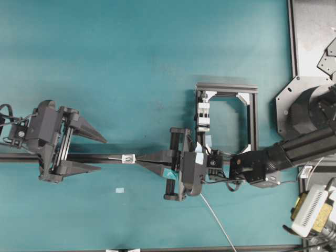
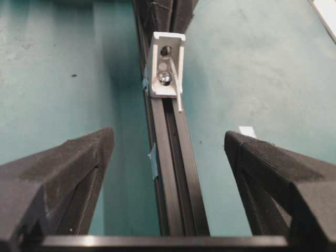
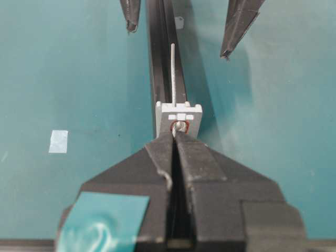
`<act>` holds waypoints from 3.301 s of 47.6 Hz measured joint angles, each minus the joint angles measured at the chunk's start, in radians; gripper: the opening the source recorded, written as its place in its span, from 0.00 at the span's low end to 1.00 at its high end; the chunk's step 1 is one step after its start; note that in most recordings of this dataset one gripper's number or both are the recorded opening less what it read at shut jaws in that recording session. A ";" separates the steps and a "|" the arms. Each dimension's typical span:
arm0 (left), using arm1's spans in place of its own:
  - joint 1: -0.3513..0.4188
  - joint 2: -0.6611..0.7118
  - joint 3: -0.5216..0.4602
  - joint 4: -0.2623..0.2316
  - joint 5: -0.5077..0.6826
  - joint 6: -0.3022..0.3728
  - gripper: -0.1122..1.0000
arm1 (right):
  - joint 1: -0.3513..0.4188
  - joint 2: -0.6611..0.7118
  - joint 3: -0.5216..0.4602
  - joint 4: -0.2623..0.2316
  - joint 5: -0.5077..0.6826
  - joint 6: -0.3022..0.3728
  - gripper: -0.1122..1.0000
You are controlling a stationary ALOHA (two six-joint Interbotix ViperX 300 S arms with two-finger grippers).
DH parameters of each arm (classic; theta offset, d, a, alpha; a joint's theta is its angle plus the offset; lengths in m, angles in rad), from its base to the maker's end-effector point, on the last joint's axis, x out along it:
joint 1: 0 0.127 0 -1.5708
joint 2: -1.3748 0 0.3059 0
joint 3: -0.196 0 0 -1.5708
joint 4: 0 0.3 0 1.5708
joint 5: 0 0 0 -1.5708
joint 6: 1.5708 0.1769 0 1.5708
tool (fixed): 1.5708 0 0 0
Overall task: Insert the wire into the hole on the right side and pull it with the left arm.
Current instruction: 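Push the wire tip through the bracket hole with the right gripper, then close the left gripper on the wire tip beyond the bracket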
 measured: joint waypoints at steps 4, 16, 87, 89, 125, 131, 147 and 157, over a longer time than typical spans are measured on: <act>0.000 0.000 -0.003 0.000 0.014 0.000 0.47 | 0.000 0.000 0.002 0.002 0.003 0.000 0.11; -0.002 0.000 -0.029 0.000 0.044 0.000 0.47 | 0.000 0.000 0.000 0.000 0.005 0.000 0.11; -0.002 0.000 -0.115 0.000 0.164 0.005 0.01 | 0.000 0.000 -0.003 0.000 0.020 0.002 0.11; -0.002 0.000 -0.115 0.000 0.166 0.005 0.01 | 0.000 0.000 -0.003 0.000 0.020 0.002 0.11; -0.002 -0.011 -0.091 0.000 0.172 0.008 0.01 | -0.002 -0.037 -0.008 -0.003 0.058 -0.017 0.77; 0.000 -0.046 -0.058 0.000 0.172 0.008 0.01 | -0.002 -0.037 -0.006 -0.003 0.064 -0.018 0.77; -0.002 -0.167 0.066 0.000 0.173 0.005 0.01 | 0.000 -0.037 0.000 -0.003 0.072 -0.018 0.76; -0.018 -0.222 0.118 0.000 0.193 0.000 0.01 | 0.000 -0.037 0.003 -0.002 0.072 -0.018 0.76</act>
